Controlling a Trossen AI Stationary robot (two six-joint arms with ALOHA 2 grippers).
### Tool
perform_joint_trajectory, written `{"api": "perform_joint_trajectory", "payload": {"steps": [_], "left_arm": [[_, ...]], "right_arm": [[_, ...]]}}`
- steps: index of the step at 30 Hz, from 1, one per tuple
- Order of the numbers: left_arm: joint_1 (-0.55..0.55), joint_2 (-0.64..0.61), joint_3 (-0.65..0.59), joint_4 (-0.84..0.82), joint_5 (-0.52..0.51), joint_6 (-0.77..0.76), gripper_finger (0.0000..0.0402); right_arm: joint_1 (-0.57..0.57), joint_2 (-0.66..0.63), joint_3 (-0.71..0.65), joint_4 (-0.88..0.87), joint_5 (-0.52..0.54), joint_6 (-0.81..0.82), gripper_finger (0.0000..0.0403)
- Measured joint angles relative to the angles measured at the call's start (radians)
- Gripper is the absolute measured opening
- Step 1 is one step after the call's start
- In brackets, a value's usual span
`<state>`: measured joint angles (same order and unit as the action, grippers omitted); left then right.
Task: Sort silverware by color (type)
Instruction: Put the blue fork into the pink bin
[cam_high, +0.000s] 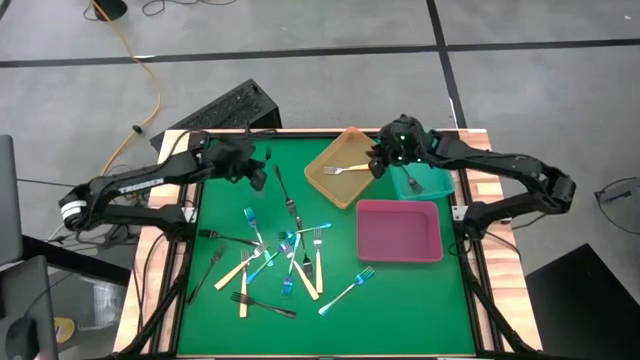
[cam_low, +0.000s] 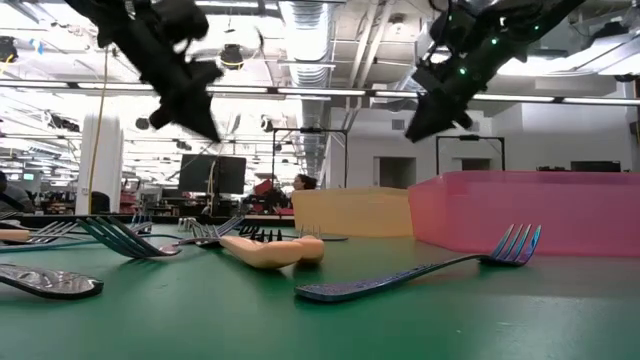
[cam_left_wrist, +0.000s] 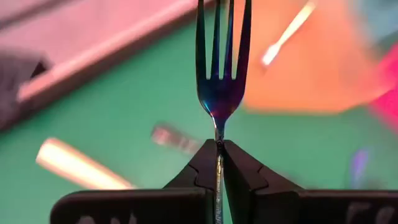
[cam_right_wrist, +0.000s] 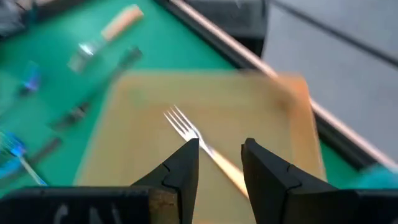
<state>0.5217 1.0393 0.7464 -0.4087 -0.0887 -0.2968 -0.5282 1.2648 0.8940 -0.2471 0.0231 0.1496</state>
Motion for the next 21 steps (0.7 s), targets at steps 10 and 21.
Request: {"api": "perform_joint_trajectory", "payload": {"steps": [10, 21], "left_arm": [[-0.121, -0.069, 0.002, 0.301, 0.115, 0.124, 0.0000], [-0.220, -0.036, 0.002, 0.401, 0.021, 0.236, 0.0000]], "right_arm": [[0.192, 0.000, 0.000, 0.313, -0.082, -0.204, 0.0144], [0.322, 0.023, 0.001, 0.497, -0.078, -0.196, 0.0144]]}}
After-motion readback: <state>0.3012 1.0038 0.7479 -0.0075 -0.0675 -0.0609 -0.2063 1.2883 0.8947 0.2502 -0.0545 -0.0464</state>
